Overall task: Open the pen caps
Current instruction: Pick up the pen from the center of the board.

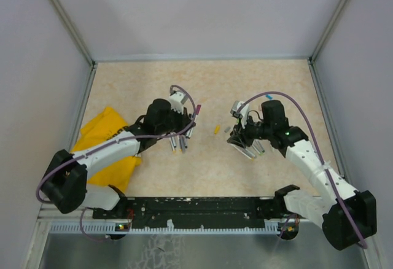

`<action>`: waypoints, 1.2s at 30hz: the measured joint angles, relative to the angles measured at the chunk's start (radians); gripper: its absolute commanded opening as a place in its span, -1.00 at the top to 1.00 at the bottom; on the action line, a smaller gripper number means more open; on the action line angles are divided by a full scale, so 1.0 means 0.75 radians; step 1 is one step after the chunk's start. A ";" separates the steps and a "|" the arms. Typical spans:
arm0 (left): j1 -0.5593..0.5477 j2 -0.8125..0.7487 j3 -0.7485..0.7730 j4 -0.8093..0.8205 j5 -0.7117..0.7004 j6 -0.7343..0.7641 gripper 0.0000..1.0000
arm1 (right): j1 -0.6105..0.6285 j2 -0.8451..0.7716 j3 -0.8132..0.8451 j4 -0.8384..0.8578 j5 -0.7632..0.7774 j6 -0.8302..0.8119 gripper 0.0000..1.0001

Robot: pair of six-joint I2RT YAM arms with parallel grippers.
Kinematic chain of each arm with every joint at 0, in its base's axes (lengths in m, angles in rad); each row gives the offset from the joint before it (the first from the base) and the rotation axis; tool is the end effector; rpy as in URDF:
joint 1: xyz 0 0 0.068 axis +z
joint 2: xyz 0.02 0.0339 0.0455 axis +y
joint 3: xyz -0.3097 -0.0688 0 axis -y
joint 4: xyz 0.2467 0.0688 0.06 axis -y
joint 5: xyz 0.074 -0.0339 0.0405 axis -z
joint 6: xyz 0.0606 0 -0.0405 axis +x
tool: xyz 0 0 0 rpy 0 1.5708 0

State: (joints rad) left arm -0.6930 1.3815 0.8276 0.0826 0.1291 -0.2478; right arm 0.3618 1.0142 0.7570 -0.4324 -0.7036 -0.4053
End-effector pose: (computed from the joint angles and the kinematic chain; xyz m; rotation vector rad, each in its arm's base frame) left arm 0.2432 -0.2121 0.2780 0.5482 2.0429 -0.7088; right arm 0.1760 0.1085 0.2952 -1.1448 1.8468 0.7638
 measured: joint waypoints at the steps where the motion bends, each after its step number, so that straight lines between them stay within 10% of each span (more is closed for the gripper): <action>1: 0.000 -0.026 -0.027 0.031 0.007 -0.016 1.00 | 0.000 0.000 -0.006 0.009 -0.013 0.007 0.31; 28: -0.050 -0.352 -0.558 0.876 0.153 -0.394 1.00 | 0.001 0.000 -0.123 0.303 -0.222 0.244 0.30; 36: -0.190 -0.325 -0.649 1.143 0.005 -0.452 1.00 | 0.003 0.000 -0.271 0.615 -0.298 0.469 0.01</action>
State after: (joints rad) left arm -0.8352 1.1381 0.3408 0.9398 0.1326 -0.5865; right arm 0.3637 1.0142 0.5541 0.0292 -0.9272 -0.0536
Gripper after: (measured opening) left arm 0.026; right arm 0.392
